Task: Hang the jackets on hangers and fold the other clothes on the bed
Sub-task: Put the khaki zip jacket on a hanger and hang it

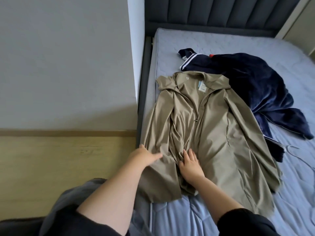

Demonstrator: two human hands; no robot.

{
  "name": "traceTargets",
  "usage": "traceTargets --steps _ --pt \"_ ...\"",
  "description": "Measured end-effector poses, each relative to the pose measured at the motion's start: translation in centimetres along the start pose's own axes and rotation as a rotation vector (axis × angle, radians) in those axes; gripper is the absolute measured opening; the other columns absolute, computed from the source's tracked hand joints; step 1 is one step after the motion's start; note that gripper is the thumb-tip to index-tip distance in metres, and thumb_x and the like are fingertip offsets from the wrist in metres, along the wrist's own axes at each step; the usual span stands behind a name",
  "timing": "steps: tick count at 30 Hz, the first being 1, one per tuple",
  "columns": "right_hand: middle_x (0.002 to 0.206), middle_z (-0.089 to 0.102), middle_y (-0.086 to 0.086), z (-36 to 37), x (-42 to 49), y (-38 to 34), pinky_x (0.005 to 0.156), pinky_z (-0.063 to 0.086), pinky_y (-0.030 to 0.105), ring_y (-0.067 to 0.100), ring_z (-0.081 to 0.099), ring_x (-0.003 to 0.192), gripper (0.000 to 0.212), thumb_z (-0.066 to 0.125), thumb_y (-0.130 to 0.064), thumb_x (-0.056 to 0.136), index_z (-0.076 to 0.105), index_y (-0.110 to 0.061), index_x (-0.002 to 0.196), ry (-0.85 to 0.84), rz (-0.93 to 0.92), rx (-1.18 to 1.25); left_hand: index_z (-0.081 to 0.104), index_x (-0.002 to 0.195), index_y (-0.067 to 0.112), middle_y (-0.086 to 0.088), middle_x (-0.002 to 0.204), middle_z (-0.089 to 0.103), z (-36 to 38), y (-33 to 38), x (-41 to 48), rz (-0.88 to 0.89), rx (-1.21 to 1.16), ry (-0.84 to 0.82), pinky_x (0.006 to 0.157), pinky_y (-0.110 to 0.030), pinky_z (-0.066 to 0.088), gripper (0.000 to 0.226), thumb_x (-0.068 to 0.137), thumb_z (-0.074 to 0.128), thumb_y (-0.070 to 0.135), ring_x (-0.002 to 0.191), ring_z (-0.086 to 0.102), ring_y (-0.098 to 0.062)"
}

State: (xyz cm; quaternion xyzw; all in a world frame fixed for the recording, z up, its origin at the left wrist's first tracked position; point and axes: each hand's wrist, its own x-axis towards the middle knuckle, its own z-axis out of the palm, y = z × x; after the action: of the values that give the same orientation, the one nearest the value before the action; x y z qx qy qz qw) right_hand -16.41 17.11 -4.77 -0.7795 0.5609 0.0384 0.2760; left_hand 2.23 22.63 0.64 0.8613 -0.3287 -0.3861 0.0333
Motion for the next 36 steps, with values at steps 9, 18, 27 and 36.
traceTargets --steps 9,18,27,36 --pt "0.161 -0.003 0.008 -0.8 1.0 -0.3 0.120 0.005 0.038 0.022 -0.004 0.148 0.078 0.043 -0.054 0.093 0.006 -0.021 0.154 -0.115 0.020 -0.061 0.059 0.101 0.002 -0.014 0.097 0.065 -0.3 -0.1 0.6 0.081 -0.245 0.191 0.070 -0.030 0.048 0.019 0.087 0.050 0.011 0.088 0.064 -0.031" --pt "0.161 -0.001 0.009 -1.0 1.5 -0.4 0.120 0.009 0.036 0.024 -0.001 0.148 0.088 0.057 -0.046 0.087 0.006 -0.020 0.154 -0.153 0.041 -0.067 0.029 0.147 0.005 -0.018 0.144 0.043 -4.8 -0.2 -0.5 0.069 -1.068 0.762 0.097 -0.030 0.036 0.047 0.101 0.033 0.009 0.127 0.048 -0.032" --pt "0.148 0.041 0.004 -3.1 0.6 0.3 0.105 0.024 0.019 0.019 0.036 0.138 0.051 0.052 -0.026 0.096 0.042 -0.010 0.143 -0.021 0.086 0.415 0.046 0.089 0.019 -0.004 0.093 0.057 0.2 2.1 -2.0 0.086 -0.846 -0.364 0.070 -0.026 0.037 0.017 0.101 0.035 0.014 0.089 0.056 -0.022" --pt "0.128 0.061 0.000 -5.2 -6.4 3.4 0.098 0.035 0.018 0.015 0.054 0.121 0.032 0.066 -0.032 0.088 0.066 -0.018 0.117 0.079 -0.131 0.371 0.051 0.116 0.021 -0.015 0.112 0.063 8.2 5.4 -3.6 0.183 -0.715 -0.268 0.075 -0.035 0.056 0.046 0.073 0.064 0.012 0.100 0.063 -0.029"
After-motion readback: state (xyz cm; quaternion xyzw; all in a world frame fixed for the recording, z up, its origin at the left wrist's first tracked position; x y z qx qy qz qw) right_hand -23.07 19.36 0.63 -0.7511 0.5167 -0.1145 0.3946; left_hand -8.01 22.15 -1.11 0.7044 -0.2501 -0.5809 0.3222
